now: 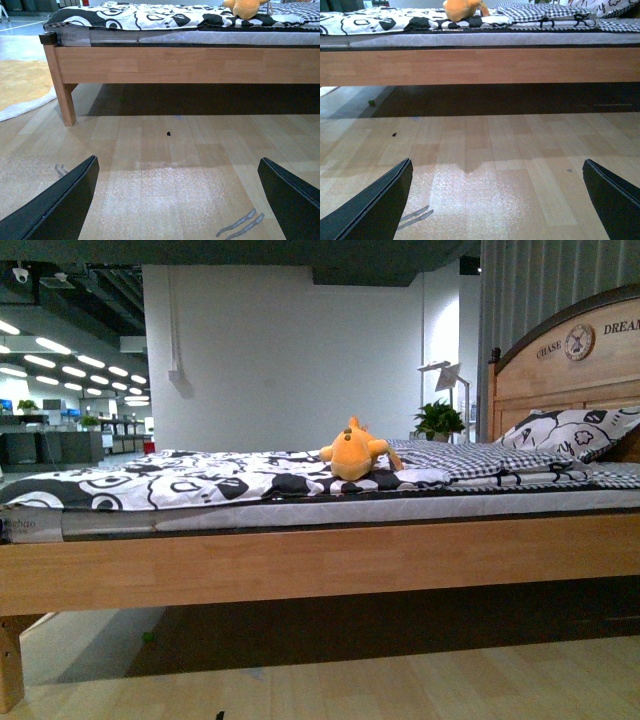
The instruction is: Put away toys
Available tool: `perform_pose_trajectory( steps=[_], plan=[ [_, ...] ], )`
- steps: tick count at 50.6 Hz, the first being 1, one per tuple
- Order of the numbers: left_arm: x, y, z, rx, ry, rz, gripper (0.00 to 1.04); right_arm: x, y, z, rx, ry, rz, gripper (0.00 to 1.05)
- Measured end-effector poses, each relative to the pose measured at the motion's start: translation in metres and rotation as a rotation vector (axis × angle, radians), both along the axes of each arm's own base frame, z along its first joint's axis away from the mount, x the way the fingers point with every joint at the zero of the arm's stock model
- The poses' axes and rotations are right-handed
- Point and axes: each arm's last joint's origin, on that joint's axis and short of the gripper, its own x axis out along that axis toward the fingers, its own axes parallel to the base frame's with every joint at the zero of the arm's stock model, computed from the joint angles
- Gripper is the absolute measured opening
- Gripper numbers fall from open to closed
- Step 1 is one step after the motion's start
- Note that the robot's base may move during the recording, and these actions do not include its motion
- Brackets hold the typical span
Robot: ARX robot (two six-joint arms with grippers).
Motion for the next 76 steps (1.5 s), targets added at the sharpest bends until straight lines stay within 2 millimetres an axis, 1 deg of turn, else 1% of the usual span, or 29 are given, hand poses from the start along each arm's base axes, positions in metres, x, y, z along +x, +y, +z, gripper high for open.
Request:
perform_pose_trajectory(
  steps=[76],
  plan=[
    [0.0, 0.0, 0.0, 0.0, 0.0, 0.0, 0.99, 0.0, 0.0, 0.0001, 0.0, 0.0, 0.0, 1.04]
  ],
)
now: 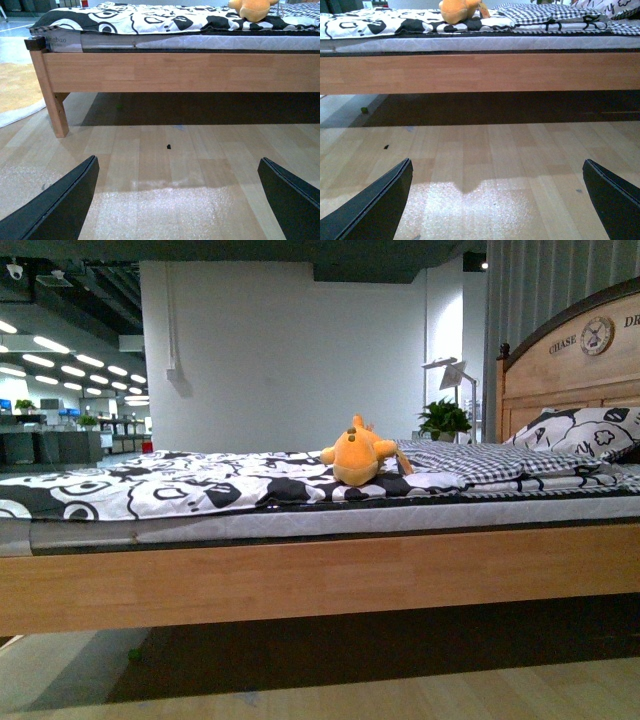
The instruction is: Put away toys
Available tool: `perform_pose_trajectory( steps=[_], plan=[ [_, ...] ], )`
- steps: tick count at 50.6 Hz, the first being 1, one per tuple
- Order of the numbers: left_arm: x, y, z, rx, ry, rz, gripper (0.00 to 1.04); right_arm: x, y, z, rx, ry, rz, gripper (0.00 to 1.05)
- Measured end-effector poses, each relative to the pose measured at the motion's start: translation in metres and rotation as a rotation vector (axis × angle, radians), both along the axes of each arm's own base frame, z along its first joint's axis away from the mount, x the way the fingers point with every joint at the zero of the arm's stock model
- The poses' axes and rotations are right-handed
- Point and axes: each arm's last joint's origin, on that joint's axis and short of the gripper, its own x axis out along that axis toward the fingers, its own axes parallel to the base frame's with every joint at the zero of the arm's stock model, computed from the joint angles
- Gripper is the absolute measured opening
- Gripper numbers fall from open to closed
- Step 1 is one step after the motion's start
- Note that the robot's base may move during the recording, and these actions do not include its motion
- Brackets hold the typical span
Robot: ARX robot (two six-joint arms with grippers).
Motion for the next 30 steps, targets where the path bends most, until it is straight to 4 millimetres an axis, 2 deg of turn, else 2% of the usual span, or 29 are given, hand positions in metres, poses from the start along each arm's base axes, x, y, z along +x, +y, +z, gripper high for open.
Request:
perform_pose_trajectory(
  steps=[30],
  plan=[
    [0.0, 0.0, 0.0, 0.0, 0.0, 0.001, 0.99, 0.0, 0.0, -0.0001, 0.0, 0.0, 0.0, 1.04]
  ],
)
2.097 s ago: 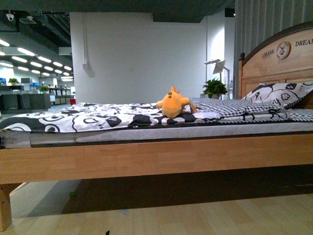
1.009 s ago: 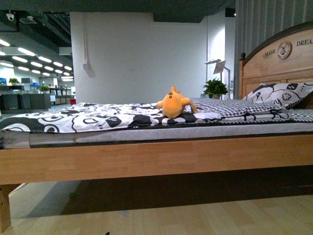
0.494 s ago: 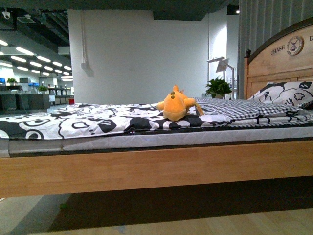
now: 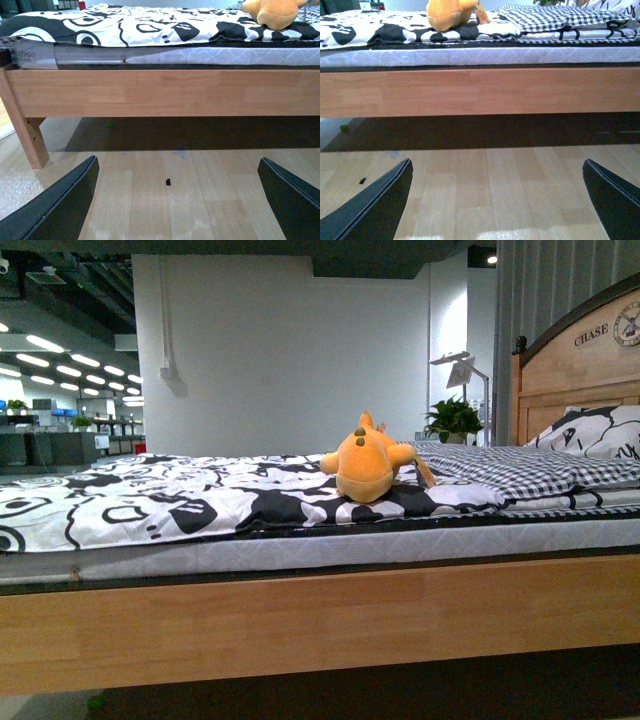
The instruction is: Put away toys
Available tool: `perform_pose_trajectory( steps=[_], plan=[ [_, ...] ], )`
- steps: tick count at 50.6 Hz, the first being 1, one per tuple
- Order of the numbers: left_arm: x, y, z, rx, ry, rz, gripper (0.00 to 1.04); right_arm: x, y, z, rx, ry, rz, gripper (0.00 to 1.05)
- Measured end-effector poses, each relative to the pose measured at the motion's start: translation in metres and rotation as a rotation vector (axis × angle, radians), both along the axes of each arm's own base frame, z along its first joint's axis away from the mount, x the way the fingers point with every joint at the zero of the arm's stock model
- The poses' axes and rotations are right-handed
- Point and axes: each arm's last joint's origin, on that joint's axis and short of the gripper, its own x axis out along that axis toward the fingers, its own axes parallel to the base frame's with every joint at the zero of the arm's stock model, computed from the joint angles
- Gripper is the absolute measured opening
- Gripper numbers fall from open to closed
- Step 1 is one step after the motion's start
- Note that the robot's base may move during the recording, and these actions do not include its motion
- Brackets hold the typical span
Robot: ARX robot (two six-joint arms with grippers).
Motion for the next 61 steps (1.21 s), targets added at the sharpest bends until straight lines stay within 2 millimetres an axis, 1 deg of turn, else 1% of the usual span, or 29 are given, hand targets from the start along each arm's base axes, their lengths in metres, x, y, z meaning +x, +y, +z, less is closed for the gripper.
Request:
perform_pose_trajectory(
  steps=[61],
  plan=[
    [0.0, 0.0, 0.0, 0.0, 0.0, 0.001, 0.99, 0.0, 0.0, 0.0, 0.0, 0.0, 0.0, 1.04]
  ],
)
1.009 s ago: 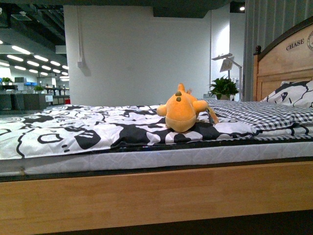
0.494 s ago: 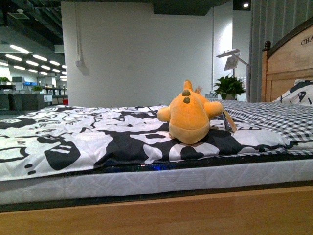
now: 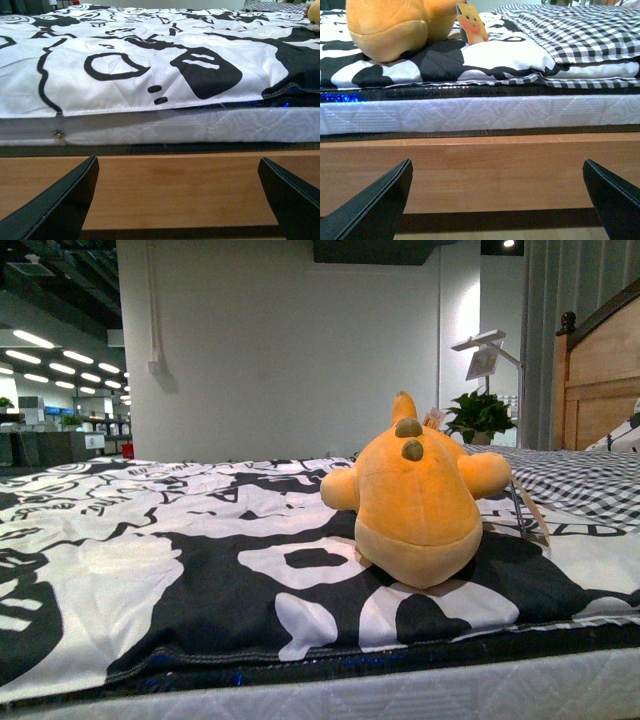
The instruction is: Put away toys
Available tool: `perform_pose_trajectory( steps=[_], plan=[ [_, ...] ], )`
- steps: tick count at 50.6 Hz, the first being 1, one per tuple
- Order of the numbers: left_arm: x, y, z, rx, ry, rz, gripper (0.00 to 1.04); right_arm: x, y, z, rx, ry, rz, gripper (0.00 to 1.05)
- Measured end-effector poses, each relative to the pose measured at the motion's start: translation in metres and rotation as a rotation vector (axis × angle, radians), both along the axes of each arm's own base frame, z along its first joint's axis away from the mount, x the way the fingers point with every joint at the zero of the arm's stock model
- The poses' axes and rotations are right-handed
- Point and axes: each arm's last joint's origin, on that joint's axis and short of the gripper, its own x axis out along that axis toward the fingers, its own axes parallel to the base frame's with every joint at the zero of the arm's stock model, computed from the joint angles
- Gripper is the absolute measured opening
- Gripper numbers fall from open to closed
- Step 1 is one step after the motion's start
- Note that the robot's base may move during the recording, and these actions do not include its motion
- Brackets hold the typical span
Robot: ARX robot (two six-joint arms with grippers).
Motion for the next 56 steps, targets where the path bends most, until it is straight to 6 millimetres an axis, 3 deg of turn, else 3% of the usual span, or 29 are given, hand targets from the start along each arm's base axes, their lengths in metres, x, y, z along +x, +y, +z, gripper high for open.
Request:
perform_pose_trajectory(
  steps=[13, 20, 29, 37, 47, 56],
  plan=[
    [0.0, 0.0, 0.0, 0.0, 0.0, 0.0, 0.99, 0.0, 0.0, 0.0, 0.0, 0.0, 0.0, 1.04],
    [0.0, 0.0, 0.0, 0.0, 0.0, -0.001, 0.99, 0.005, -0.005, 0.004, 0.097, 0.055, 0.084, 1.04],
    [0.0, 0.0, 0.0, 0.0, 0.0, 0.0, 0.99, 0.023, -0.02, 0.052, 0.101, -0.057, 0.043, 1.04],
    [0.0, 0.0, 0.0, 0.0, 0.0, -0.001, 0.99, 0.056, -0.021, 0.098, 0.085, -0.137, 0.058, 1.04],
    [0.0, 0.0, 0.0, 0.0, 0.0, -0.001, 0.99, 0.097, -0.001, 0.143, 0.053, -0.161, 0.144, 1.04],
    [0.0, 0.0, 0.0, 0.0, 0.0, 0.0, 0.99, 0.136, 0.031, 0.175, 0.013, -0.171, 0.232, 1.04]
  ],
)
